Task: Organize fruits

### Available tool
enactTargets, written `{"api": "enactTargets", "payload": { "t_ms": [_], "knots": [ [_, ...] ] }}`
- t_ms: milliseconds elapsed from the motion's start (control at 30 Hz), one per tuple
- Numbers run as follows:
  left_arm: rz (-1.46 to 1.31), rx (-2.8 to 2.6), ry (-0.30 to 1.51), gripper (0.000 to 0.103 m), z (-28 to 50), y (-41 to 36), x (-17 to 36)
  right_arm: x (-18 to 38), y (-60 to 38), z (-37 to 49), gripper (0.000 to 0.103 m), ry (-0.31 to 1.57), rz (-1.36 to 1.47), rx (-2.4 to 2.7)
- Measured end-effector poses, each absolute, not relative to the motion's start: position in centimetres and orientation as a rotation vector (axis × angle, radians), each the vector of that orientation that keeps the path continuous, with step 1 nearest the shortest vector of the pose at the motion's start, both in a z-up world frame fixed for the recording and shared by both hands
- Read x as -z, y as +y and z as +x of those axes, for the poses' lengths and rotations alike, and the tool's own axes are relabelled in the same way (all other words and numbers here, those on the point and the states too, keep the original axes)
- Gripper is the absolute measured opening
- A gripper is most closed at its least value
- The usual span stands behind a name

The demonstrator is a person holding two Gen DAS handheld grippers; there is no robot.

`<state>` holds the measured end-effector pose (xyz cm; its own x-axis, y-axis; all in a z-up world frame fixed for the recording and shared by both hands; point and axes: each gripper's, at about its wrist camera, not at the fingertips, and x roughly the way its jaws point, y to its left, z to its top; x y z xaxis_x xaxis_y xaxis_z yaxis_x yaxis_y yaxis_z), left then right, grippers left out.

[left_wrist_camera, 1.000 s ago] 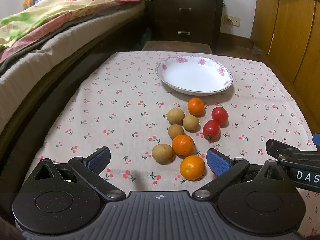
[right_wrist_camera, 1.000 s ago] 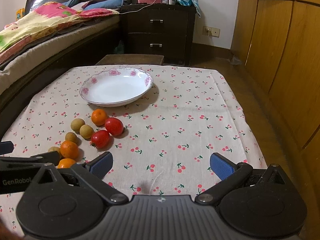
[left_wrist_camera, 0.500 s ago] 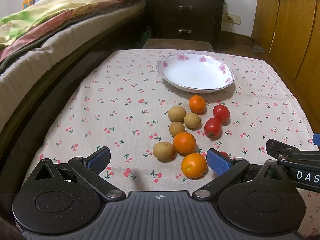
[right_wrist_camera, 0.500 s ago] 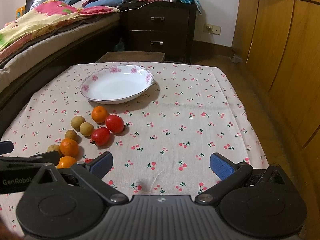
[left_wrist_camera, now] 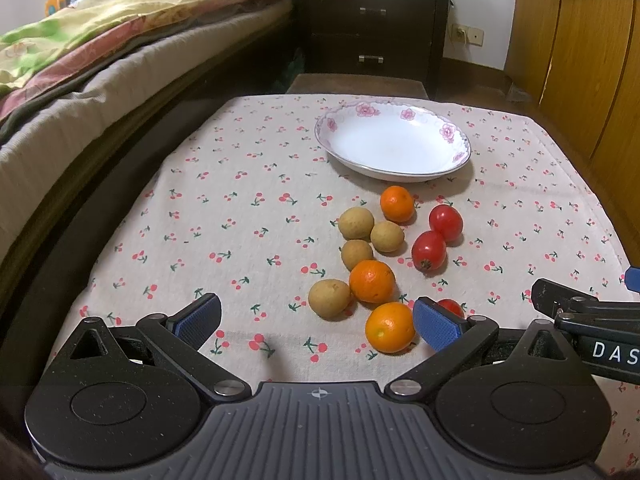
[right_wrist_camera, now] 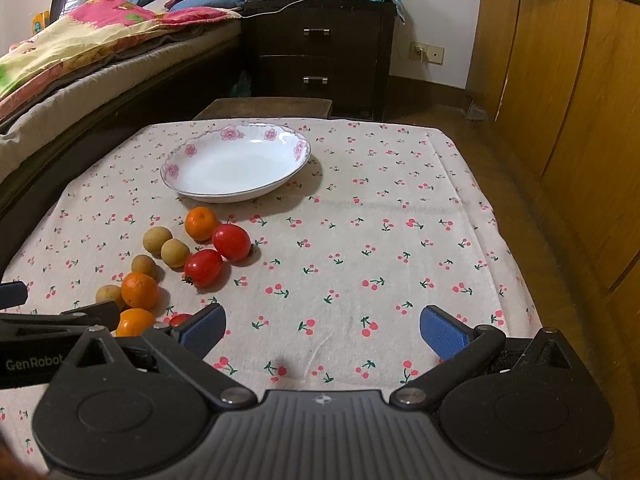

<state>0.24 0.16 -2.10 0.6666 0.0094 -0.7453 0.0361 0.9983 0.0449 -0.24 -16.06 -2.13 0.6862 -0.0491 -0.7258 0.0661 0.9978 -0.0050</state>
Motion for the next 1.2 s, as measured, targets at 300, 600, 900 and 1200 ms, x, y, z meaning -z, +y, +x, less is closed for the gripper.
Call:
{"api": "enactTargets", "payload": {
  "t_ms": [300,600,900,1200],
  "knots": [
    [0.062,0.015,0.856,0.102,0.1,0.3,2.3,2.4,-15.8,-0.1,0.103,0.825,0.016,0.046],
    [0.053,0.040,0.872,0.103,-0.2,1.2,2.5,3.0,-15.1,0.6,0.086,0.856,-0.012,-0.045],
    [0.085,0.064,0.884,0.102,-0.8,1.8,2.6,3.6,-13.3,1.8,0.058,0.903,-0.019,-0.244],
    [0.041,0.066,0.919,0.102,-0.5,3.0,3.0,4.6,-11.8,3.9,0.042,0.969,-0.062,-0.411]
  ]
}}
